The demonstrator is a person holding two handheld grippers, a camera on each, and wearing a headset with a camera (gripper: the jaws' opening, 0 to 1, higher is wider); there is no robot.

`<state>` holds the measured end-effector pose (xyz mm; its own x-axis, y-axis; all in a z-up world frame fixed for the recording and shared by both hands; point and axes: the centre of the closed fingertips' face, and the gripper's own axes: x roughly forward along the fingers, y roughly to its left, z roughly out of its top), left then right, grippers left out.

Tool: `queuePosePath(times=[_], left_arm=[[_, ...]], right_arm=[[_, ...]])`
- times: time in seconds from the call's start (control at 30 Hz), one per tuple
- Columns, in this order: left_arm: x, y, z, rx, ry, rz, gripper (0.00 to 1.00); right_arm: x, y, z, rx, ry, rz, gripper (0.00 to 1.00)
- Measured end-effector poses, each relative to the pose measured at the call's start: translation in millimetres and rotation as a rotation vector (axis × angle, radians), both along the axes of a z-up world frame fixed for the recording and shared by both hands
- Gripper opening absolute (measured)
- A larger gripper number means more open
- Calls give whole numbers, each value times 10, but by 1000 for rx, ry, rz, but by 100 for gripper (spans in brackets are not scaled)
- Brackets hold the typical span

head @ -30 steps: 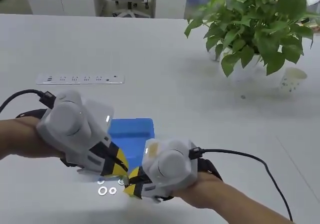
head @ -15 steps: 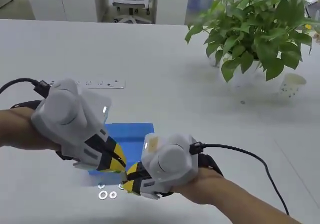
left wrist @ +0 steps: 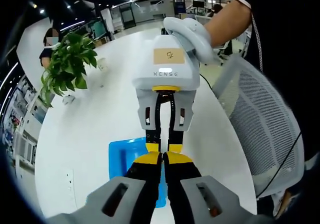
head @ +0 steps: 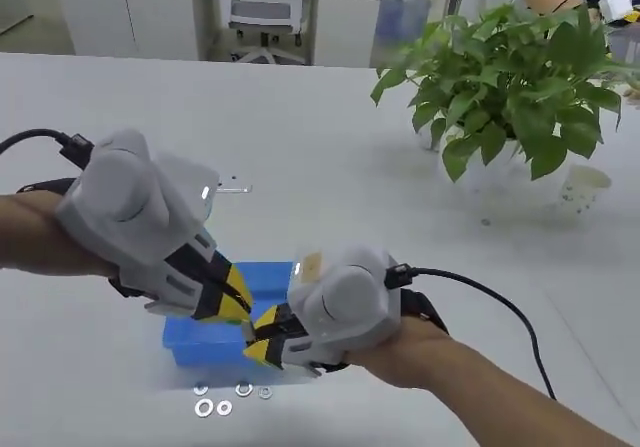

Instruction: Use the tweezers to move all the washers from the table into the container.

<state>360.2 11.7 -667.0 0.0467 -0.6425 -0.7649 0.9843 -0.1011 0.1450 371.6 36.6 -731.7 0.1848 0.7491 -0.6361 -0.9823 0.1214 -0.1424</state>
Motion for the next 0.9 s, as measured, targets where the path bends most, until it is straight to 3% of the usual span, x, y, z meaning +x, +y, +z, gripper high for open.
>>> queuePosePath(times=[0.4,0.9], left_arm=[[330,-56,64,-13,-46,10,6],[629,-78,-154,8,-54,14,6]], right_arm=[[363,-52,62,0,-26,-23,10],[668,-27,-164,7,-21,-43,10]])
